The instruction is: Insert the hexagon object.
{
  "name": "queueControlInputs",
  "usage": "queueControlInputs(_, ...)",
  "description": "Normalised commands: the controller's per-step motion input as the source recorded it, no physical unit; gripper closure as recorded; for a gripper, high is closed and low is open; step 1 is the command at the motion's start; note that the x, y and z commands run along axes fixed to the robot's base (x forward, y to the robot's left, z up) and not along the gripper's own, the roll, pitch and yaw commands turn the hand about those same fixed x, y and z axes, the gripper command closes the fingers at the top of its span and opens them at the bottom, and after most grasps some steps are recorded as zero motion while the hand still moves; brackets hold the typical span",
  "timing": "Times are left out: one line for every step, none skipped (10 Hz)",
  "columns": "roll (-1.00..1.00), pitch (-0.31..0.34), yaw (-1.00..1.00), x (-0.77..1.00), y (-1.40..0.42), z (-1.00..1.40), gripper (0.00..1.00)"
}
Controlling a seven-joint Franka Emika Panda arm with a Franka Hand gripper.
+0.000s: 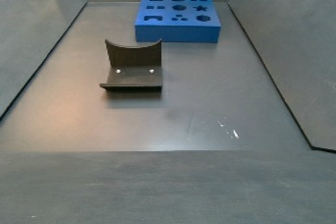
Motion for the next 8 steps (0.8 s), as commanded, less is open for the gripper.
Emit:
queueControlInputs(0.0,0.0,-0.74,-0.32,0.2,-0.29,1.0)
queueControlInputs(0.0,0.0,-0.73,-0.47,0.19,-0.35,1.0)
queueControlInputs(-0.01,0.0,-0.5,-0.65,0.37,-0.36,1.0)
queueControlInputs(-0.07,0.0,-0.39,-0.75,0.41,-0.4,1.0)
queueControlInputs(-0.12,0.0,-0.4,-0.78,0.36,-0.43,1.0)
queueControlInputs(-0.18,-0.043,-0.55,-0.67,0.15,-0.45,1.0)
queueControlInputs(-0.25,-0.129,-0.68,-0.45,0.0,-0.57,1.0)
queueControlInputs(-0.29,-0.114,-0.59,-0.25,0.09,-0.49,1.0)
